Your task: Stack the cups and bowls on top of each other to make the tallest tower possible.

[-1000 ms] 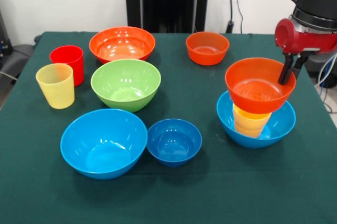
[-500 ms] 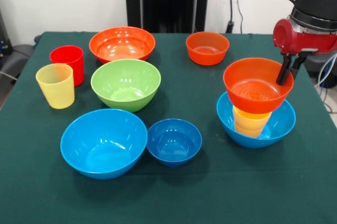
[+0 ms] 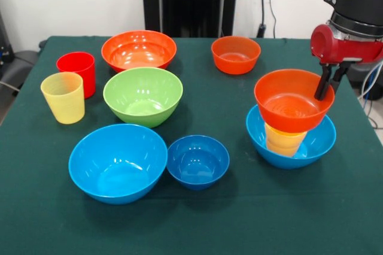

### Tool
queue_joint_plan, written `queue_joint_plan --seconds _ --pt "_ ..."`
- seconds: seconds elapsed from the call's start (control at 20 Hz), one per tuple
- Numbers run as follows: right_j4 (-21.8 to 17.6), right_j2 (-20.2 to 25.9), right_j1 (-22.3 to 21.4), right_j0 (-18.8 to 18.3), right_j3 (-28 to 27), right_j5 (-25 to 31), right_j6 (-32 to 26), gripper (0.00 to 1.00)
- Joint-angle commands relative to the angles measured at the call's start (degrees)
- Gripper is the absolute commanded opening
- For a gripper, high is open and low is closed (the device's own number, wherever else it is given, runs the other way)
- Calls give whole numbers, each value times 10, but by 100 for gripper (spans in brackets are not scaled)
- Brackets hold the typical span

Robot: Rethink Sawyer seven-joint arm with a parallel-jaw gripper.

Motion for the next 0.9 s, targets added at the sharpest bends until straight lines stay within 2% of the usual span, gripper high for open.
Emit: queue_joint_plan --seconds 0.05,0.35,0.6,0.9 --pt "-19 43 15 -2 36 -32 50 0" --pt "-26 39 21 3 42 -53 54 0" --pt "-38 9 24 21 29 -33 64 0" --pt "-38 0 32 26 27 -33 60 0"
